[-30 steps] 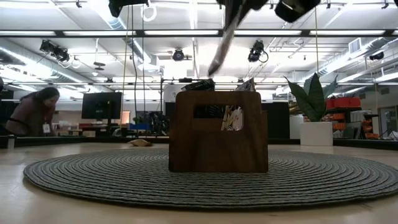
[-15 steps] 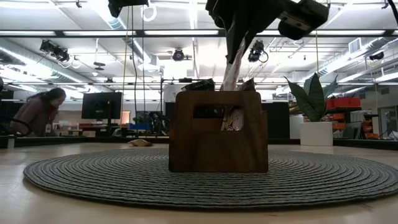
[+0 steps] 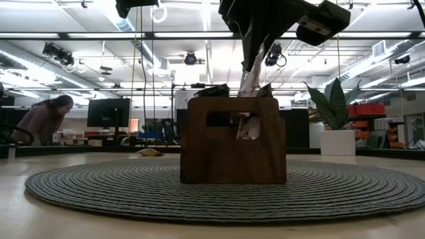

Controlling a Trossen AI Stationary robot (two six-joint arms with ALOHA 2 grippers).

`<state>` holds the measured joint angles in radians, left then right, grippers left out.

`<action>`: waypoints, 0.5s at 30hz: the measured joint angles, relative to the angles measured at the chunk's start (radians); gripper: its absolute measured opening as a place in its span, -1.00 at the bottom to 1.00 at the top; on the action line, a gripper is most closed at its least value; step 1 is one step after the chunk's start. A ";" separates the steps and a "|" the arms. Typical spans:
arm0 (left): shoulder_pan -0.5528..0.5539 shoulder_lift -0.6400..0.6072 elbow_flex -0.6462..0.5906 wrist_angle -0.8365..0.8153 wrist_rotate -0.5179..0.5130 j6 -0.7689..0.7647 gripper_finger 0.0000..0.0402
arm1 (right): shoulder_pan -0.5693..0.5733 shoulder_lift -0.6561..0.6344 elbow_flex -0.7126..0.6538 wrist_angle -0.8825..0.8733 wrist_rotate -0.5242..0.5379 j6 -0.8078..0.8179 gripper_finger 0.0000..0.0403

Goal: Pick & Place Tea
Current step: Put the brown tea bag into the bottom section of the wooden organizer

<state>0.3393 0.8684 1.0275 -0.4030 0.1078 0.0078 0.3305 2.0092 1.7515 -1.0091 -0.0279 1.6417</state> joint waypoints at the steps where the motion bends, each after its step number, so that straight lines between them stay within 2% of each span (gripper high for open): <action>1: 0.000 0.000 0.000 0.000 0.000 0.004 -0.44 | 0.000 0.002 0.000 0.003 0.002 0.000 -1.00; 15: 0.000 0.000 0.000 0.000 0.000 0.004 -0.44 | 0.000 0.005 0.000 0.026 0.001 -0.025 -1.00</action>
<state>0.3393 0.8684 1.0275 -0.4030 0.1081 0.0116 0.3305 2.0144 1.7515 -0.9829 -0.0268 1.6169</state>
